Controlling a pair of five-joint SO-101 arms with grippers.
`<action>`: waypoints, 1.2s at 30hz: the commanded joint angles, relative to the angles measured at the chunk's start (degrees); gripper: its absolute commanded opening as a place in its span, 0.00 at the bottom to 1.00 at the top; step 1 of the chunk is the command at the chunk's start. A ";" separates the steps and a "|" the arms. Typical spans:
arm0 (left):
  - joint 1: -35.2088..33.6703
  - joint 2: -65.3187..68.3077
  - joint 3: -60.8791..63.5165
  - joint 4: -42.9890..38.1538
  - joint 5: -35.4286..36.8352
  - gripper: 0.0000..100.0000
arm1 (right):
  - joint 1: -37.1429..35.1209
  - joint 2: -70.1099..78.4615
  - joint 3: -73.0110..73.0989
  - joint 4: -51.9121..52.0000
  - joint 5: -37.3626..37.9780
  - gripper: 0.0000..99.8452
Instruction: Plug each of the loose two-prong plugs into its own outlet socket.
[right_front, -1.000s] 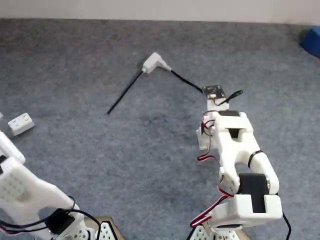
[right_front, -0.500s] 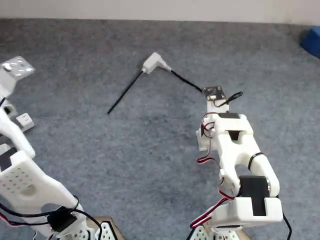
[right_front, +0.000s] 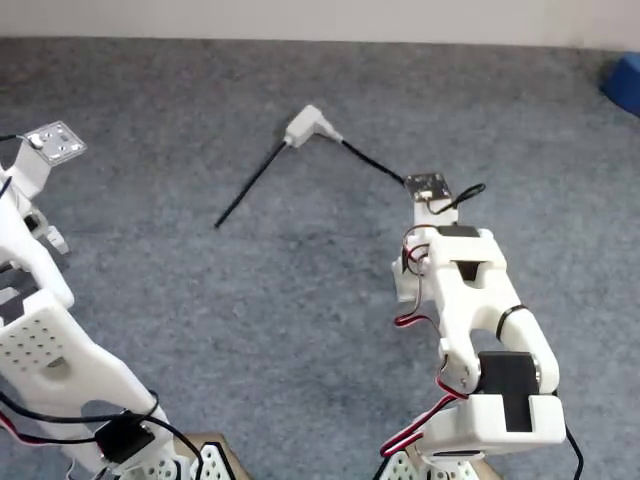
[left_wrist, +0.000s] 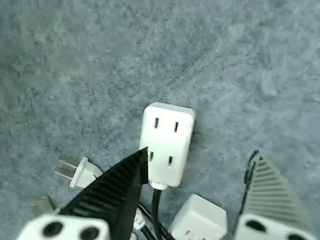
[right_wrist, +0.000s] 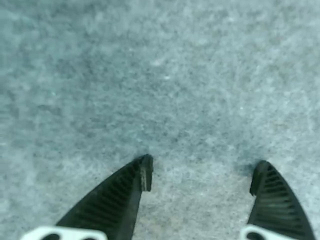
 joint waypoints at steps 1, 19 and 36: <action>-1.71 0.31 -1.19 -4.31 -6.51 0.31 | -1.54 -1.01 0.13 -0.40 0.18 0.31; 1.89 9.98 -17.01 13.01 -7.38 0.05 | -1.54 -1.10 0.13 -0.40 0.18 0.31; 50.77 -2.24 4.62 21.01 23.56 0.03 | 4.62 -1.01 -5.76 8.40 2.90 0.31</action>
